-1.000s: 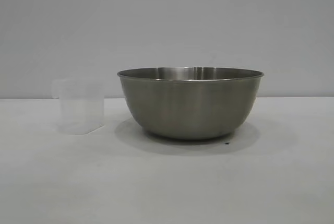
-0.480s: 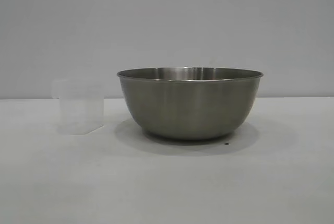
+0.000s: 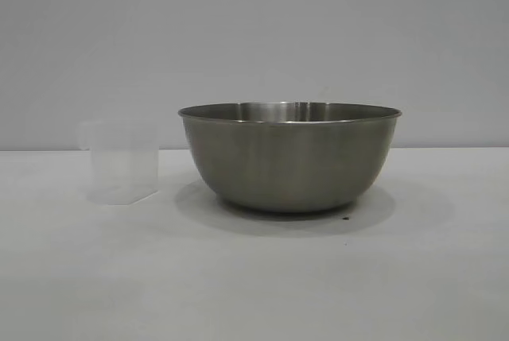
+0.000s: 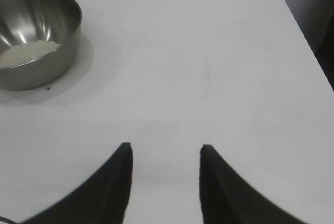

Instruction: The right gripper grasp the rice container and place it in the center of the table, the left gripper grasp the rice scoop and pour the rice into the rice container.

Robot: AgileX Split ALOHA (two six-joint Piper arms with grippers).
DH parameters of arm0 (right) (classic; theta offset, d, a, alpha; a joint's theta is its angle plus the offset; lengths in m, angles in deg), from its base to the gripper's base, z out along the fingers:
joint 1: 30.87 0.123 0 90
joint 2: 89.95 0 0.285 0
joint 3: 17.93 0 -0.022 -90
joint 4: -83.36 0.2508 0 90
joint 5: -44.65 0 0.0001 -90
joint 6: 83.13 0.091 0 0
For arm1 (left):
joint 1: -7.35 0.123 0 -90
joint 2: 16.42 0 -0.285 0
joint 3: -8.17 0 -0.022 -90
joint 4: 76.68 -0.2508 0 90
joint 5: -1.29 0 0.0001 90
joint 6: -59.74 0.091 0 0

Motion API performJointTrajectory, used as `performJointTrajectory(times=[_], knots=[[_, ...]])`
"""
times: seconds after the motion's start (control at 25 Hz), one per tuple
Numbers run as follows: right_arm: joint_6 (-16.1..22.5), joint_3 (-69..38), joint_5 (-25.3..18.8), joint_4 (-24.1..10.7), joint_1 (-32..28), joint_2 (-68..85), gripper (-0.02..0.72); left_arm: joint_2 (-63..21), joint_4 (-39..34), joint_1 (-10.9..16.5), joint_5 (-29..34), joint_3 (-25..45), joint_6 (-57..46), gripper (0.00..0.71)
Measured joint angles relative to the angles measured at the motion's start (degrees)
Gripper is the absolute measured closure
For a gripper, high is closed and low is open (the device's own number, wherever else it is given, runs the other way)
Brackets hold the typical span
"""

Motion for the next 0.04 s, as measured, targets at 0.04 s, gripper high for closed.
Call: performJointTrajectory(times=[0.04], knots=[[0.0, 0.0, 0.0, 0.0, 0.0, 0.0, 0.449, 0.0, 0.0, 0.0, 0.0, 0.0, 0.0, 0.542]])
